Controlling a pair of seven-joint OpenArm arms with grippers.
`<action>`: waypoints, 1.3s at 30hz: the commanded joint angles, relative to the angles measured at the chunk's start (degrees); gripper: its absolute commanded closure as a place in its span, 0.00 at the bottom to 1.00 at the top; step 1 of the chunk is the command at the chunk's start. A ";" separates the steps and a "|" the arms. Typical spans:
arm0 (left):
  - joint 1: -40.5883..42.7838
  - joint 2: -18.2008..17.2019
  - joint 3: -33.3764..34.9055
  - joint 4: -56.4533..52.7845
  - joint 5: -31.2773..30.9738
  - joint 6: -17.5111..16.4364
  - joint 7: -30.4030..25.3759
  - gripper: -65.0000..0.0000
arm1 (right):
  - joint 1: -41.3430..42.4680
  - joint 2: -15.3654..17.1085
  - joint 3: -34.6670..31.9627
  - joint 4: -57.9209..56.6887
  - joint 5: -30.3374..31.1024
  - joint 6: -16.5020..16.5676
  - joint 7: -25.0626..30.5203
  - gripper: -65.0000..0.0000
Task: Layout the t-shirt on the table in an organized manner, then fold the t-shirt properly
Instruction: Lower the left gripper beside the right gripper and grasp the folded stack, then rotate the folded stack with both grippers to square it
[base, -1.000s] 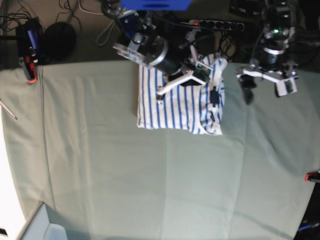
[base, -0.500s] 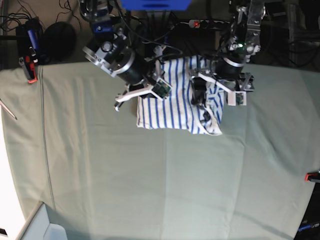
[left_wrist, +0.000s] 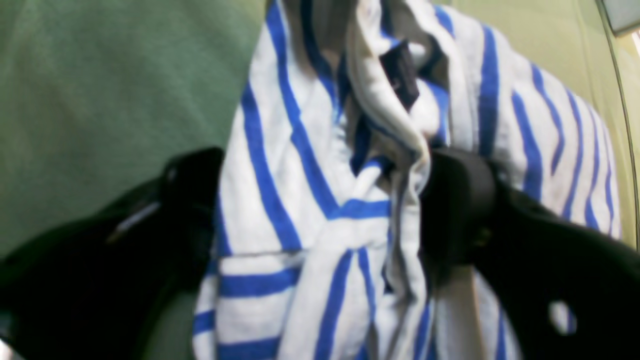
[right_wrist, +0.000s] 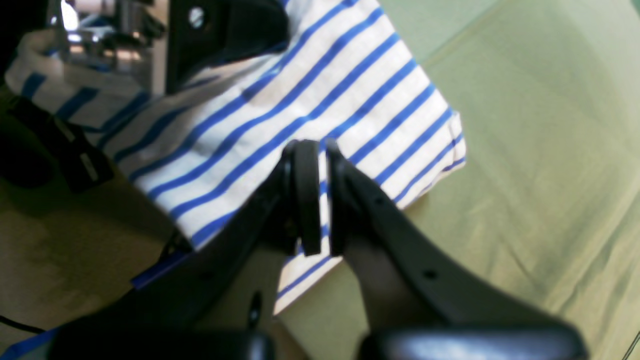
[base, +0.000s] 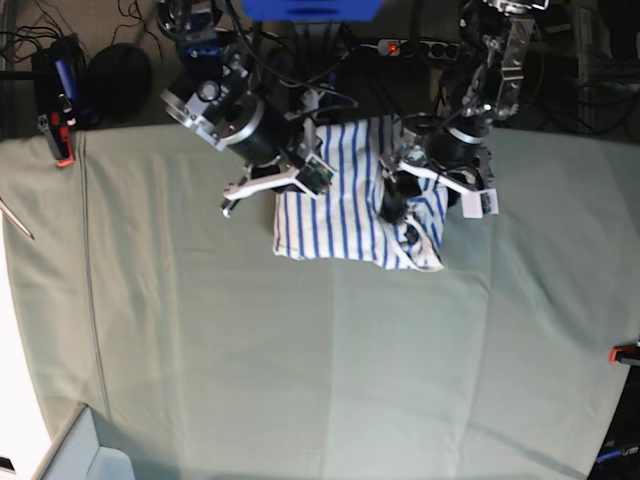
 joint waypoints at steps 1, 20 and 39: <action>0.38 0.05 0.24 -0.45 -0.51 0.73 2.63 0.30 | 0.25 -0.28 -0.17 1.16 0.76 0.65 1.34 1.00; -2.52 -3.02 5.34 2.19 -0.42 0.64 2.81 1.00 | -0.36 -0.28 -0.17 1.25 0.68 0.65 1.34 1.00; -32.68 -12.96 34.00 -5.29 0.02 0.64 2.81 1.00 | -0.01 -0.63 14.77 6.26 0.68 0.65 1.34 1.00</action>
